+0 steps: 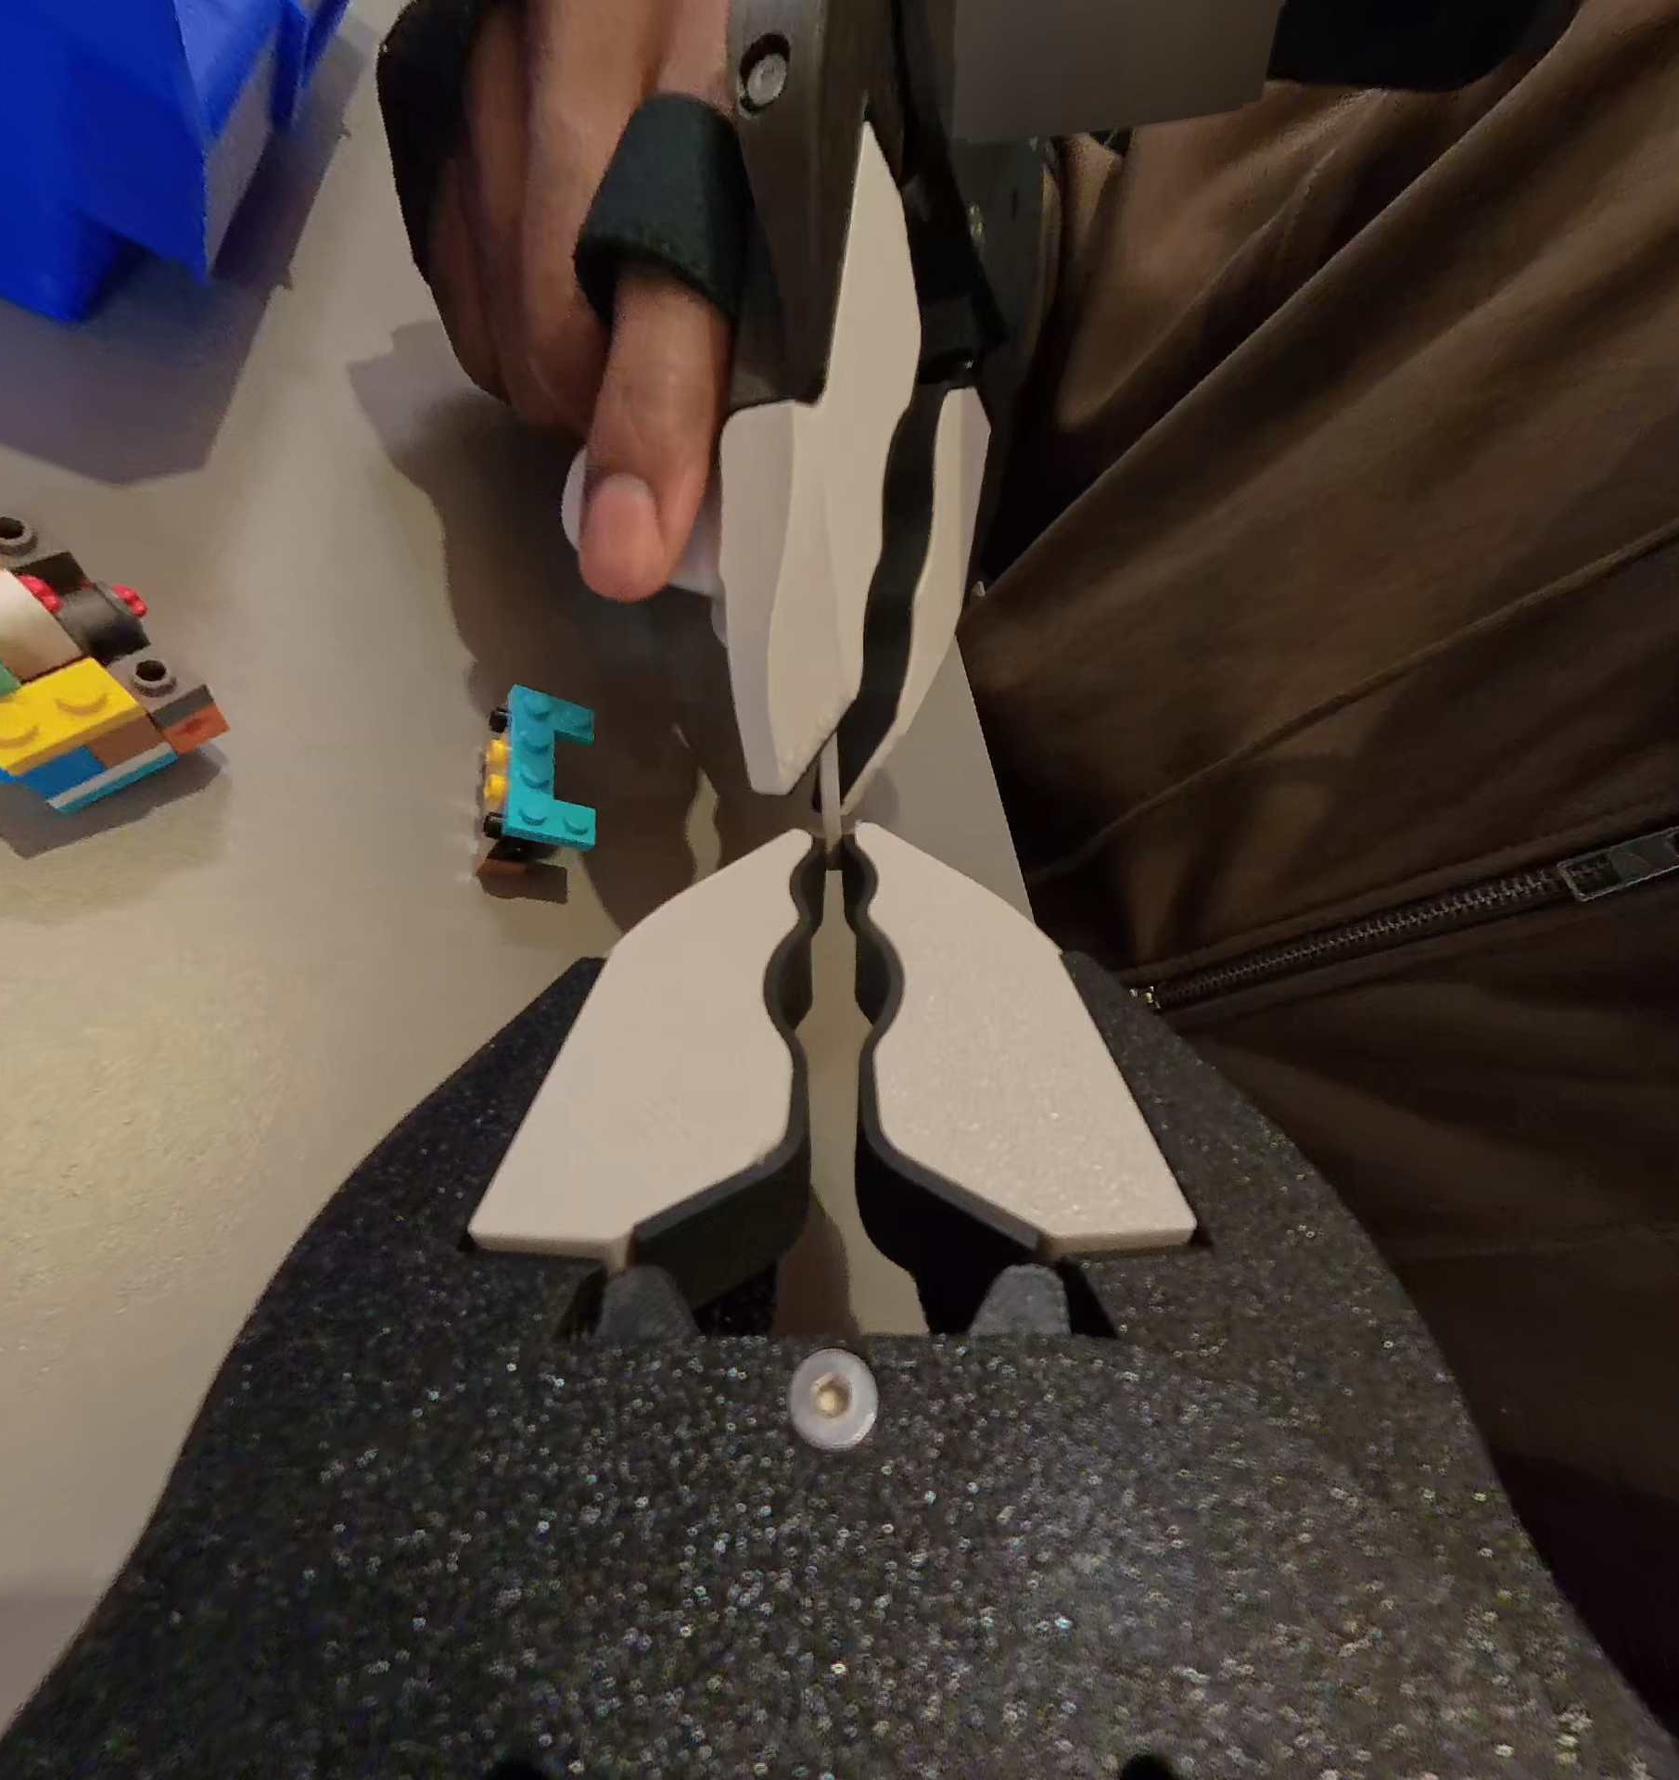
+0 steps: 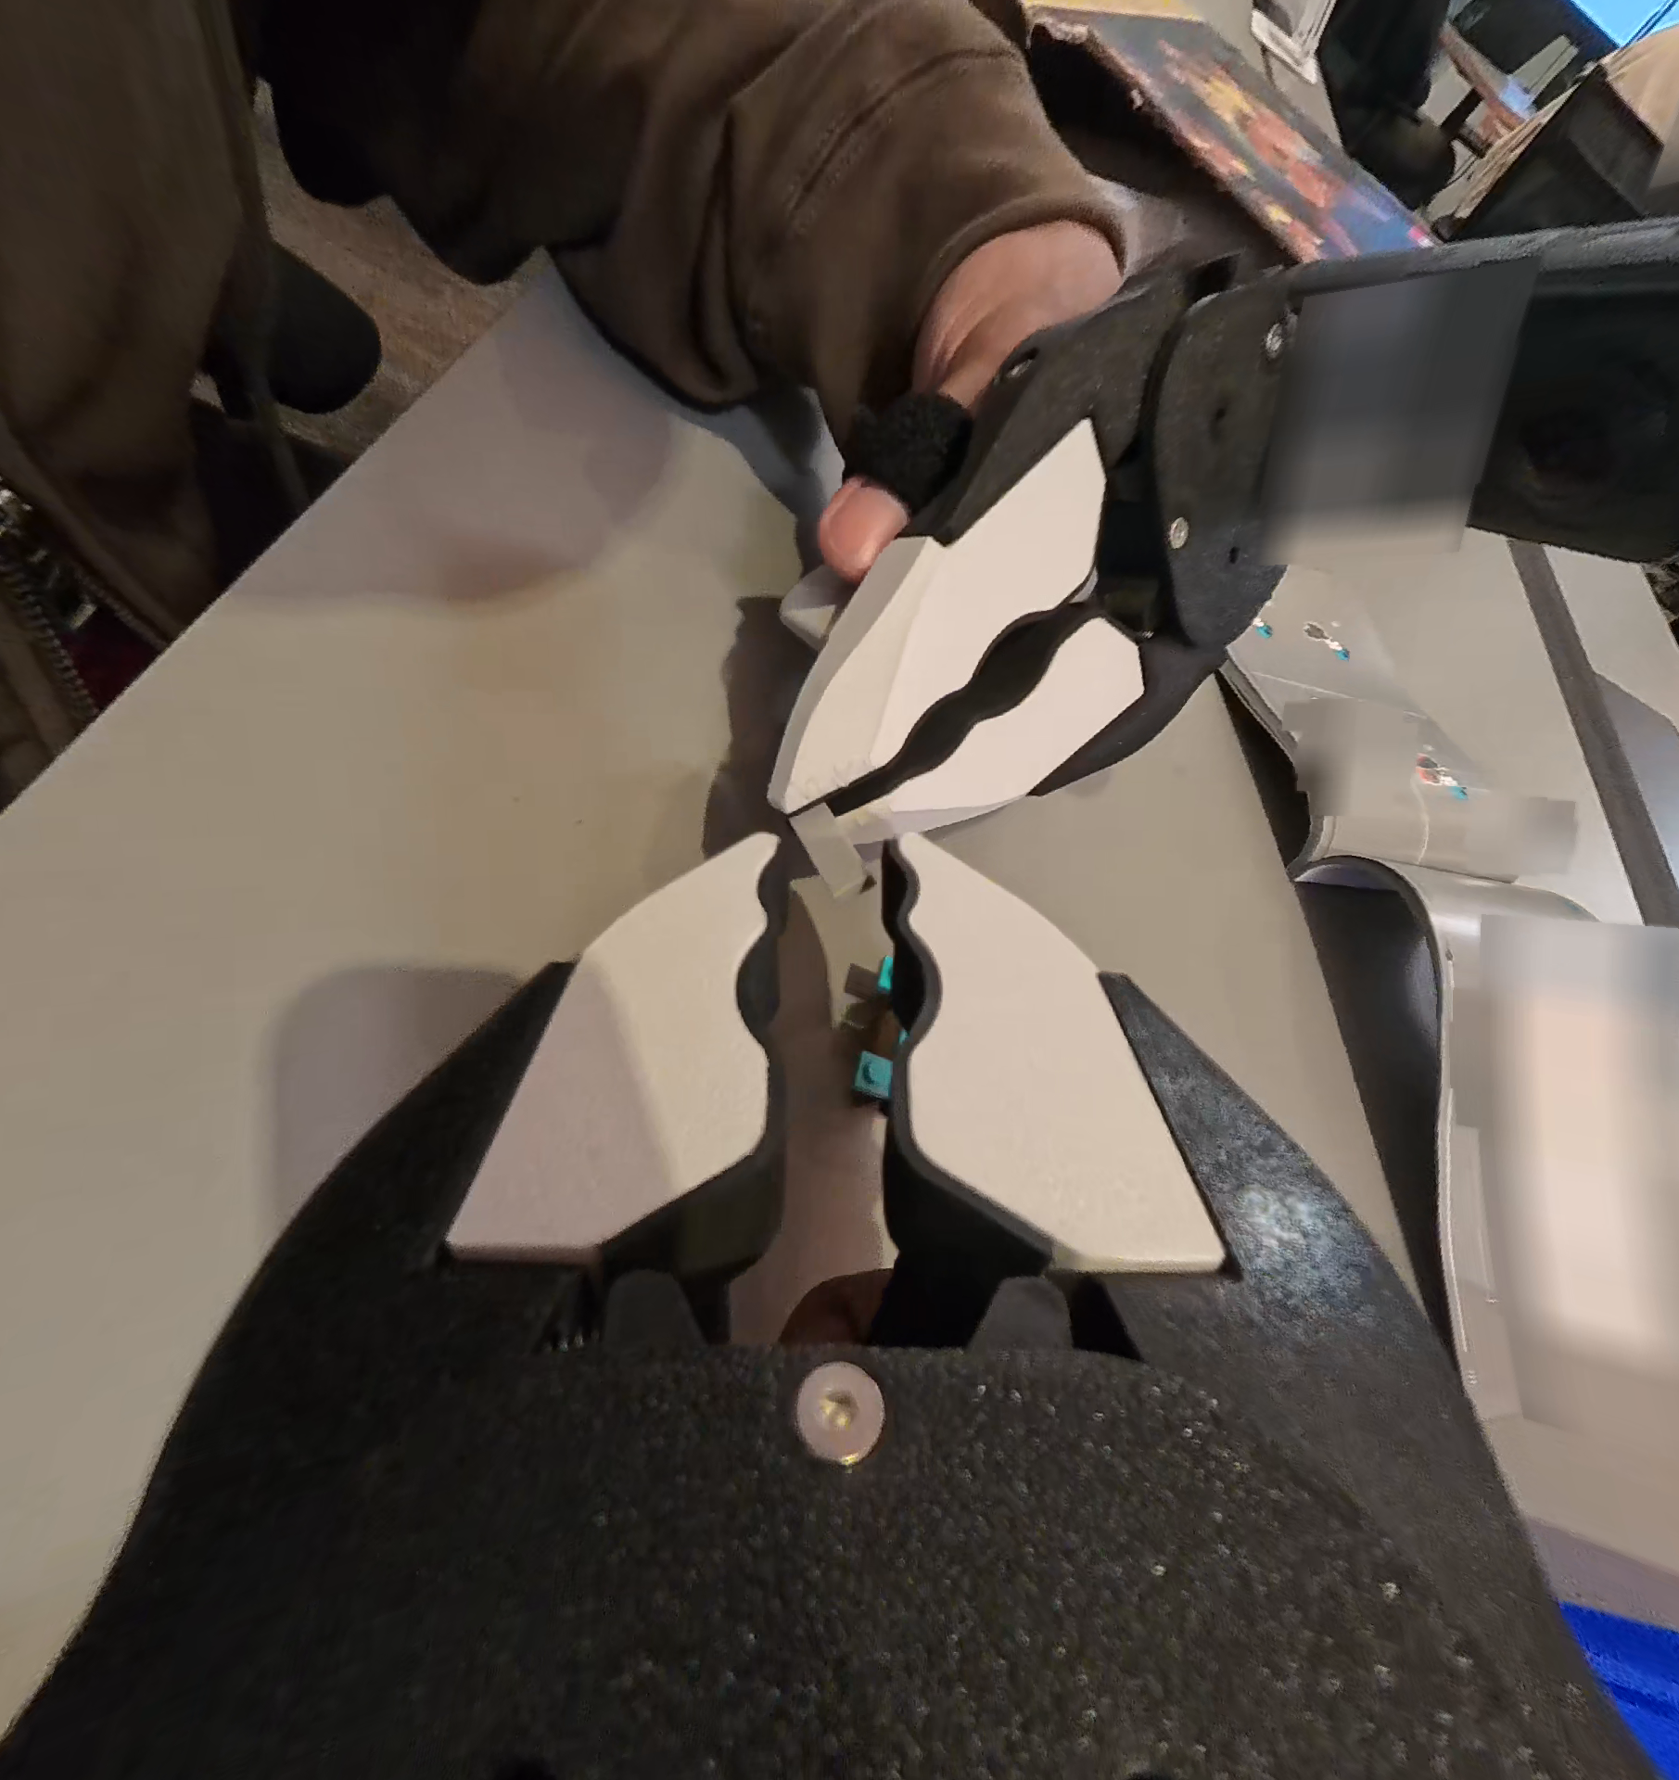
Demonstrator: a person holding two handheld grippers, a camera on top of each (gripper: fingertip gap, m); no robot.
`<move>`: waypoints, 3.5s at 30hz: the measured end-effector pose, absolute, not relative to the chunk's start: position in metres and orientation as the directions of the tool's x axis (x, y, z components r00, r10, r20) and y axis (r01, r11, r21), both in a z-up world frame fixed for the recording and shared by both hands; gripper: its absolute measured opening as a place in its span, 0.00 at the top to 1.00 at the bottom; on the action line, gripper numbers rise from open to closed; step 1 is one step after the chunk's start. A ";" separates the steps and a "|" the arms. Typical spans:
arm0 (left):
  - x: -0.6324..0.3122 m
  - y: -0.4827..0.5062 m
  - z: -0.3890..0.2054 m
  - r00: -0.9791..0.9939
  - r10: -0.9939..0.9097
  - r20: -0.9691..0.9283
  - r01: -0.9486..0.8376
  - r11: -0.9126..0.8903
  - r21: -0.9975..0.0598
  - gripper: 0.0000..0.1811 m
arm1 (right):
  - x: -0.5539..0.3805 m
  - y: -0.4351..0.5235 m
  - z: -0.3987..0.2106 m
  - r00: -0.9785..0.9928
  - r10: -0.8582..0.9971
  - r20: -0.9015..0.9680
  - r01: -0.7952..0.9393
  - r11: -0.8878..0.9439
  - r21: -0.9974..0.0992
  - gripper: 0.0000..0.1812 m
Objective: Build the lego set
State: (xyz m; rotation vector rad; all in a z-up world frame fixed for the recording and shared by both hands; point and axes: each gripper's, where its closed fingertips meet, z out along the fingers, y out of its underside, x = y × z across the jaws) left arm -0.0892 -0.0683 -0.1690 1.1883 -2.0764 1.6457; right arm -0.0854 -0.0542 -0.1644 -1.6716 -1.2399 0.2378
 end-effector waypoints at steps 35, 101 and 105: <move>-0.053 -0.033 -0.212 -0.676 -0.736 0.044 -0.526 0.439 -0.729 0.79 | -0.033 -0.052 -0.172 0.677 0.714 0.178 0.488 -0.254 -0.835 0.95; -0.053 -0.038 -0.184 -0.742 -0.667 0.065 -0.419 0.387 -0.822 0.90 | -0.038 -0.049 -0.147 0.504 0.588 0.632 0.685 0.173 -0.708 0.76; -0.054 -0.042 -0.174 -0.755 -0.653 0.064 -0.402 0.384 -0.831 0.90 | -0.046 -0.050 -0.147 0.430 0.550 0.716 0.738 0.243 -0.630 0.75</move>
